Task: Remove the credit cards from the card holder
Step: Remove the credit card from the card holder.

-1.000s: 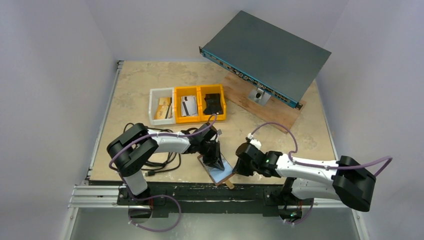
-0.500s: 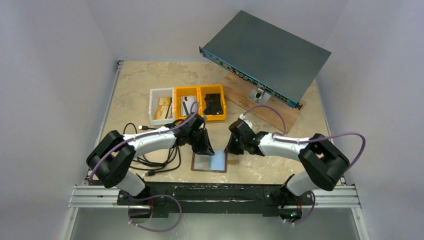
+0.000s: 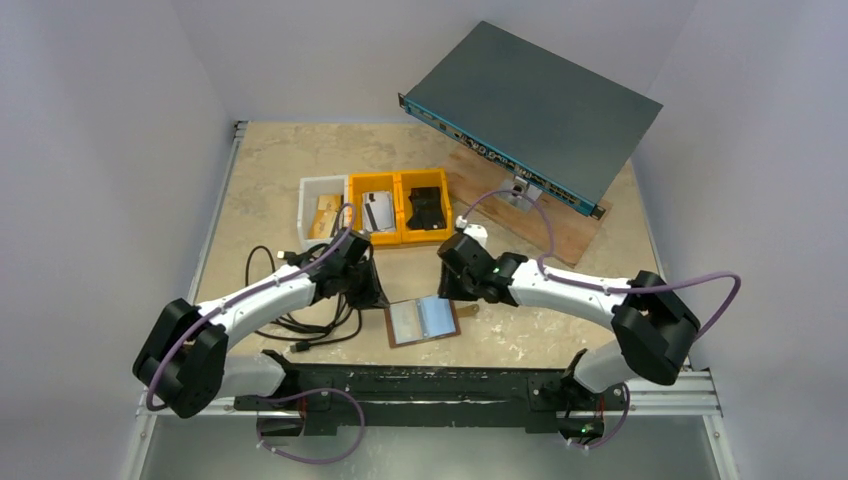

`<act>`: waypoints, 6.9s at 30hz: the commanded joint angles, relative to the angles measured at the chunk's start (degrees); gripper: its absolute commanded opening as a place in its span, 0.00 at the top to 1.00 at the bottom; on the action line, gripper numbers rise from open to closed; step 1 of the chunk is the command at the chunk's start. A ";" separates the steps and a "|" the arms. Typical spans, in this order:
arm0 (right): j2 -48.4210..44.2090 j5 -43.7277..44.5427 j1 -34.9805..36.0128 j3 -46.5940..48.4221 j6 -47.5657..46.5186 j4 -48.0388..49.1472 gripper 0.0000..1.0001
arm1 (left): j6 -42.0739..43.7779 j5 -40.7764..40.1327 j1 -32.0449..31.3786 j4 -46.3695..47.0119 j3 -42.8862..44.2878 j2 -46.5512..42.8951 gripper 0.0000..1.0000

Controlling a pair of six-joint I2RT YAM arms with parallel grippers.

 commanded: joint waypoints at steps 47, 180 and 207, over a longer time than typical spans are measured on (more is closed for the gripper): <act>18.83 -15.19 11.31 5.05 3.56 11.29 0.86 | 1.48 16.74 6.18 10.23 -9.22 -2.93 0.77; 10.67 -18.47 11.70 4.89 5.28 16.30 0.74 | 4.93 5.69 4.84 1.03 -6.84 -4.56 0.86; 11.55 -21.67 6.83 -5.05 7.28 24.32 0.72 | 5.08 8.78 4.64 6.08 -9.30 -0.43 0.89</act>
